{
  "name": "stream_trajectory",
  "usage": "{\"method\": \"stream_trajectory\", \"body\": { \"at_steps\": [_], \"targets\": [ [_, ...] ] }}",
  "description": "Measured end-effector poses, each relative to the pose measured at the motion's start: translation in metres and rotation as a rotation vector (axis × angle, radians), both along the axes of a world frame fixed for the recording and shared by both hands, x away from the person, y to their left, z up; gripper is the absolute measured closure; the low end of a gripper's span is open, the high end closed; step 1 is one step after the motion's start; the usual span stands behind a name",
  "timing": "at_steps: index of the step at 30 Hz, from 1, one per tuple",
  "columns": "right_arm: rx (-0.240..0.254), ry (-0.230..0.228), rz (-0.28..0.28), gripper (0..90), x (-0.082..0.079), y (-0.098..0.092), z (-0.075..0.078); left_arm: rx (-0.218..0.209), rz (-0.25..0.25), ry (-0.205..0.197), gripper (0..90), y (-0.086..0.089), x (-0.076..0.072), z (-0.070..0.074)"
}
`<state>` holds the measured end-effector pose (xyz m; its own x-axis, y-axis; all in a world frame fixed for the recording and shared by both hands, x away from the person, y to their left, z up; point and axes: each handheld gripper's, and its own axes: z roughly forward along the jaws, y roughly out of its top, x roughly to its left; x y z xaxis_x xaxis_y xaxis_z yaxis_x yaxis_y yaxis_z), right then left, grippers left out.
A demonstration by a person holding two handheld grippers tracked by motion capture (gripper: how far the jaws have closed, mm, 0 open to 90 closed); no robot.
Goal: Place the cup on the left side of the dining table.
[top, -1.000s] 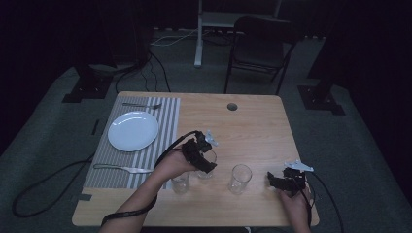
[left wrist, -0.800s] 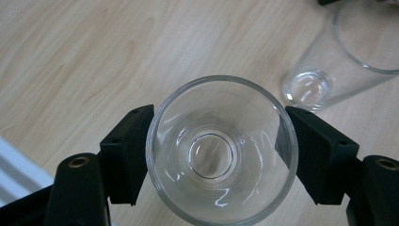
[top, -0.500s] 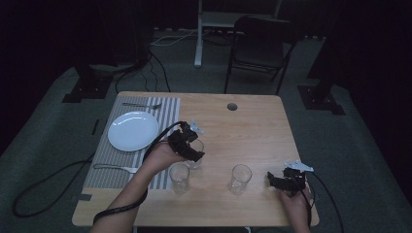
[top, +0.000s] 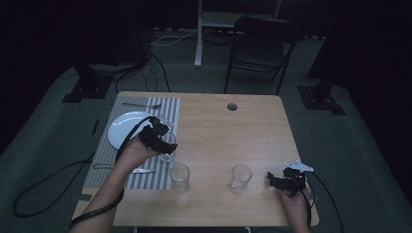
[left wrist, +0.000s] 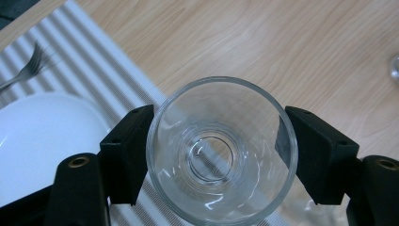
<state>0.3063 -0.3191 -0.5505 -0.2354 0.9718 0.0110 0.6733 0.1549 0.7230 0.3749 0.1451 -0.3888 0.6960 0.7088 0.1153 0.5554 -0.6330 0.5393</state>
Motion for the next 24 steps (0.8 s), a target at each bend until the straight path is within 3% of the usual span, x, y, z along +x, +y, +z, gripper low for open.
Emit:
{"method": "stream_trajectory", "body": {
  "at_steps": [10, 16, 24],
  "targets": [
    [0.002, -0.002, -0.006, 14.1, 0.000, 0.000, 0.000, 0.007, 0.096, 0.011, 28.9, 0.038, 0.002, -0.010],
    [0.001, -0.003, -0.006, 14.1, 0.000, 0.000, 0.000, 0.003, 0.135, 0.022, 28.9, 0.050, 0.005, -0.016],
    [0.001, -0.002, -0.006, 14.0, 0.000, 0.000, 0.000, 0.016, 0.189, 0.055, 28.9, 0.064, 0.013, -0.035]
  ]
}}
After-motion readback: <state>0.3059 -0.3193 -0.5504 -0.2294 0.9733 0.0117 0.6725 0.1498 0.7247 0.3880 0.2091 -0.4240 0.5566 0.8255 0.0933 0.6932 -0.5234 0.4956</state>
